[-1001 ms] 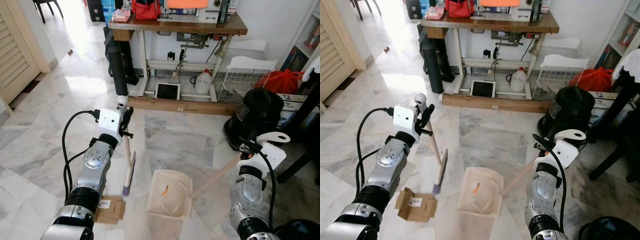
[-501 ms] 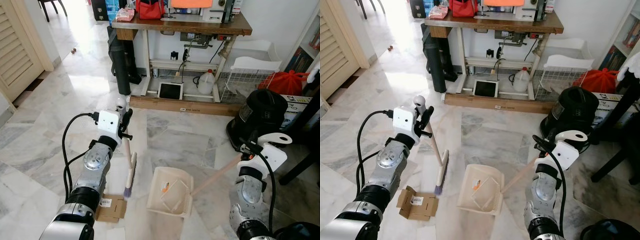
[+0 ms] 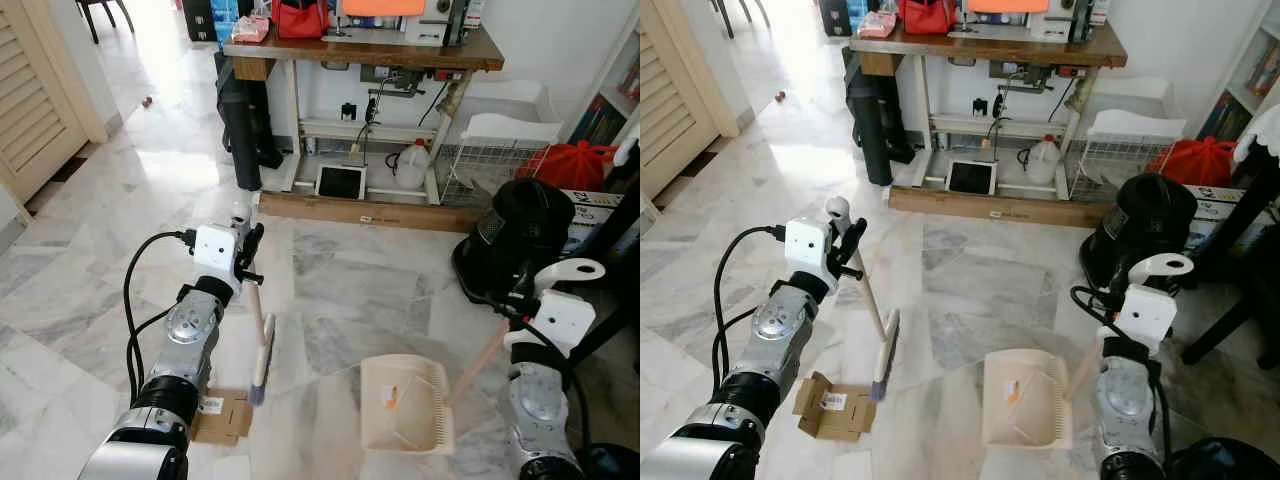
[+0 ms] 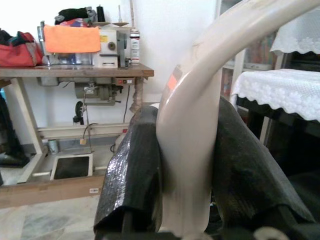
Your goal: Sweep floor
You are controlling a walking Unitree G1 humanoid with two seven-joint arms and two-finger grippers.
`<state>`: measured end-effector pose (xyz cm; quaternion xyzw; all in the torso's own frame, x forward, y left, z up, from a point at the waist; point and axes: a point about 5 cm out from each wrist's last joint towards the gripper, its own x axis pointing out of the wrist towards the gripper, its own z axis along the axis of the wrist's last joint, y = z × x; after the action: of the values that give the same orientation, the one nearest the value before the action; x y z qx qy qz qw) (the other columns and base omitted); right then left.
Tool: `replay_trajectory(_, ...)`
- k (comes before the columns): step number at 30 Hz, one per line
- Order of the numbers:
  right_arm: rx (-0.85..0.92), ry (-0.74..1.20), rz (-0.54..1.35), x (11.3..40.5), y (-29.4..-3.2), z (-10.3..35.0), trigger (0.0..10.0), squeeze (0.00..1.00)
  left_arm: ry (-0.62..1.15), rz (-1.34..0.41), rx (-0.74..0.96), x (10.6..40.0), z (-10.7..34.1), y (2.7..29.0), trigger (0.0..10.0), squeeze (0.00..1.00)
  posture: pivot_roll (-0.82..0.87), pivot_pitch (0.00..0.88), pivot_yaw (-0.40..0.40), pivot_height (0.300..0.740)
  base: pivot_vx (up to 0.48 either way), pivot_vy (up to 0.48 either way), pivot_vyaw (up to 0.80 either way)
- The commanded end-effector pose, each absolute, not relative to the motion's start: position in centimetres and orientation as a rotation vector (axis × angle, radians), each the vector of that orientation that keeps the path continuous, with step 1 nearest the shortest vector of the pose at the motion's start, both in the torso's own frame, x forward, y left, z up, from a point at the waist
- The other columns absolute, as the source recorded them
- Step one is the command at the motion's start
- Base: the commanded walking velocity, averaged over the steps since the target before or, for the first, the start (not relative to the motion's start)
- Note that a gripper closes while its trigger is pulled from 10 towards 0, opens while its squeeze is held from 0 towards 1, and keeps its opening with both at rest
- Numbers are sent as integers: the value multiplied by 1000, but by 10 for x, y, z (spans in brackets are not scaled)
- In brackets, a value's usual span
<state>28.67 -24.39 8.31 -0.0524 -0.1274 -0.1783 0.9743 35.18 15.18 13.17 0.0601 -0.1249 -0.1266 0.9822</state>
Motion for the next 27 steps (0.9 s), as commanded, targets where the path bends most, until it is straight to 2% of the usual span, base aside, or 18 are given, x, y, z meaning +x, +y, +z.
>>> replay_trajectory(1,-80,-313,-345,291,-241,95,10000,0,-327,-248,119,351,144,155,10000,0,132,0,-22,740,0,0,0)
replay_trajectory(7,-58,-311,-312,296,-232,96,10000,0,-330,-228,128,347,142,161,10000,0,141,0,-32,740,0,0,0)
replay_trajectory(15,-42,-317,-310,298,-234,100,10000,0,-318,-220,125,341,136,164,10000,0,138,0,-37,740,0,0,0)
replay_trajectory(19,-30,-331,-312,296,-233,102,10000,0,-348,-183,156,327,133,172,10000,0,129,9,-44,740,0,0,0)
replay_trajectory(22,-30,-333,-311,295,-233,102,10000,0,-389,-200,239,316,135,171,10000,0,133,17,-50,740,0,0,0)
replay_trajectory(27,-26,-334,-308,294,-231,103,10000,0,-378,-221,267,303,128,172,10000,0,123,24,-50,740,0,0,0)
